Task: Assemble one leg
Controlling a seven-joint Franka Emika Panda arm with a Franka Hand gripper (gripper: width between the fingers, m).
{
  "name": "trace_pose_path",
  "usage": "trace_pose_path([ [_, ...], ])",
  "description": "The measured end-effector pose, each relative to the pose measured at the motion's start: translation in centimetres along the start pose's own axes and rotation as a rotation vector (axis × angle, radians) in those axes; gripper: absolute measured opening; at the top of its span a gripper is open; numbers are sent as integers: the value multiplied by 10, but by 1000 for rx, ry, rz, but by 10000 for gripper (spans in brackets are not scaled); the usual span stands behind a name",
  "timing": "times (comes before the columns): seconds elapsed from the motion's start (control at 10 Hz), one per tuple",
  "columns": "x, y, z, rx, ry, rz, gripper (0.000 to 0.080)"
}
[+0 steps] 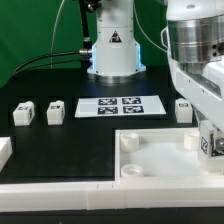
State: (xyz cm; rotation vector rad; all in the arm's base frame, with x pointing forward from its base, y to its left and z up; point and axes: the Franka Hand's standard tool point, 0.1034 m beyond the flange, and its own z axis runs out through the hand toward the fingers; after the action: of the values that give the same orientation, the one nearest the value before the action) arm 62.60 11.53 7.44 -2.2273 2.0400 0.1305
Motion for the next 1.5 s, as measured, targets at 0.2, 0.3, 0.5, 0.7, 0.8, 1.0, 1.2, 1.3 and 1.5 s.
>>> trace_pose_path([
  [0.2,-1,0,0,-1,-1,-20,294],
  [0.3,-1,0,1,-1,-1,-43,529],
  [0.5,-1,0,1,-2,2,-103,611],
  [0.7,-3,2,2,-8,0,-359,642],
  [0.8,-4,2,2,-9,1,-506,647],
  [1.0,-4,2,3,-13,5,-725,649],
  [1.2,-6,0,3,-16,6,-959,649],
  [1.3,-7,-1,1,-20,15,-1077,649],
  [1.5,-6,-4,-1,-33,30,-1325,649],
])
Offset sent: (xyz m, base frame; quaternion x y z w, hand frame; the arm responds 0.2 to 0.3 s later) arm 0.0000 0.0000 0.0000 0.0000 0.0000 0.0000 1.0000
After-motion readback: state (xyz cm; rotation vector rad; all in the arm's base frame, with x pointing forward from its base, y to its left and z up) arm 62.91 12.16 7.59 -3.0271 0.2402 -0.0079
